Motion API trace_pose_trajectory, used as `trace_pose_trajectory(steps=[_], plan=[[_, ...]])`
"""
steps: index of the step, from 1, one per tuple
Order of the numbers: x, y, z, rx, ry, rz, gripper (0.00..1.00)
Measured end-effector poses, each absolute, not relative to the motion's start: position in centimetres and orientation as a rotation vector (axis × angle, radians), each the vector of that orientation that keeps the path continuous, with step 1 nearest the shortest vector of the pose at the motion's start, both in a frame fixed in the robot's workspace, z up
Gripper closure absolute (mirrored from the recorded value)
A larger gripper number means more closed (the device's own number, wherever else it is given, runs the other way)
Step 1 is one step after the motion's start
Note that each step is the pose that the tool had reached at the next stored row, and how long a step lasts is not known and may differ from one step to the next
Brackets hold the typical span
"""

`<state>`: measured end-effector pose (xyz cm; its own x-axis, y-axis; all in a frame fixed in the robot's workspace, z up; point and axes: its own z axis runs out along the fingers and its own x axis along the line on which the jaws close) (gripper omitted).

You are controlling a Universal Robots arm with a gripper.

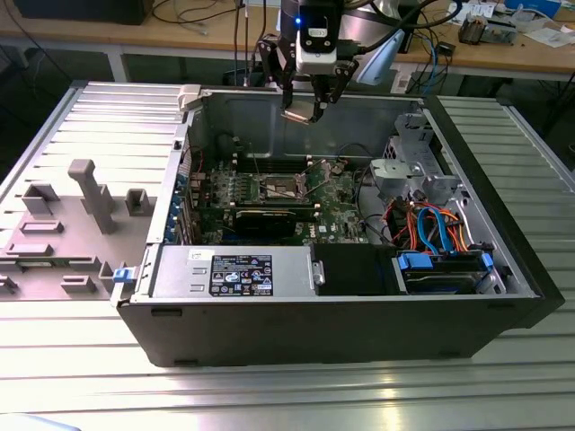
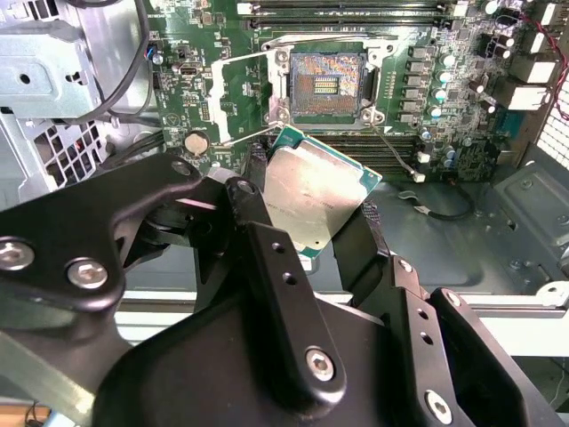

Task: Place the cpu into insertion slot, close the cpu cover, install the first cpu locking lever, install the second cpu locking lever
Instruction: 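Place the cpu into insertion slot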

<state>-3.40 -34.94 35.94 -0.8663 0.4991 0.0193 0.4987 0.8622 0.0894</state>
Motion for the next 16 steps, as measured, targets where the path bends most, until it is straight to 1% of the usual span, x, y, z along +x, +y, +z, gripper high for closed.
trace_pose_trajectory(steps=[16], plan=[[-3.4, -34.94, 35.95, 0.9, 2.999, 0.143, 0.45]])
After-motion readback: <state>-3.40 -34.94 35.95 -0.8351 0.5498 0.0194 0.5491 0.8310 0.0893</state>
